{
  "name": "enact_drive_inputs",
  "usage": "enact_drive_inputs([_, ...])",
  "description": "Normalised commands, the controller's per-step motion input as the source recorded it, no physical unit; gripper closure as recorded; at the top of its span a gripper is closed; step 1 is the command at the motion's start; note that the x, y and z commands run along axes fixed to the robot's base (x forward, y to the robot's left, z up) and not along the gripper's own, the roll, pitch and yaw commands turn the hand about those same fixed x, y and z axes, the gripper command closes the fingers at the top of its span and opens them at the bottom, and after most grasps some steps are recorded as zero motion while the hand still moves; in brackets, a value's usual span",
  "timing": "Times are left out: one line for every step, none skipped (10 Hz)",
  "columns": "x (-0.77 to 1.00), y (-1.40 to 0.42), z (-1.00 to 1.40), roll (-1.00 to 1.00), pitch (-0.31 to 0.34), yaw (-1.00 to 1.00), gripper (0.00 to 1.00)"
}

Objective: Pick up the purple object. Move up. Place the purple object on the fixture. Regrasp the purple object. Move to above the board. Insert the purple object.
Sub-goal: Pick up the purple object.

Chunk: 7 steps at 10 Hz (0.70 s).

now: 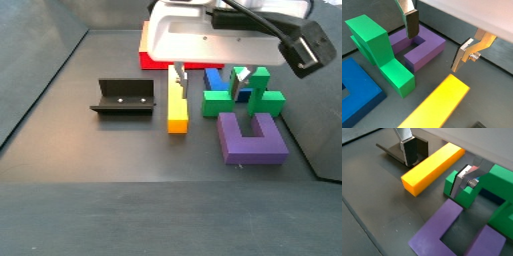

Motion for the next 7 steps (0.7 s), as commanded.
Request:
enact_drive_inputs([-0.39, 0.07, -0.21, -0.01, -0.099, -0.01, 0.00])
enact_drive_inputs([-0.36, 0.02, -0.20, 0.00, -0.080, -0.01, 0.00])
enact_drive_inputs([-0.28, 0.00, -0.18, 0.00, -0.043, 0.00, 0.00])
enact_drive_inputs([-0.19, 0.00, -0.18, 0.00, -0.047, 0.00, 0.00])
enact_drive_inputs([-0.09, 0.00, -0.20, 0.00, -0.067, 0.00, 0.00])
enact_drive_inputs([0.00, 0.02, -0.24, 0.00, -0.066, 0.00, 0.00])
enact_drive_inputs([-0.04, 0.02, -0.28, 0.00, -0.071, 0.00, 0.00])
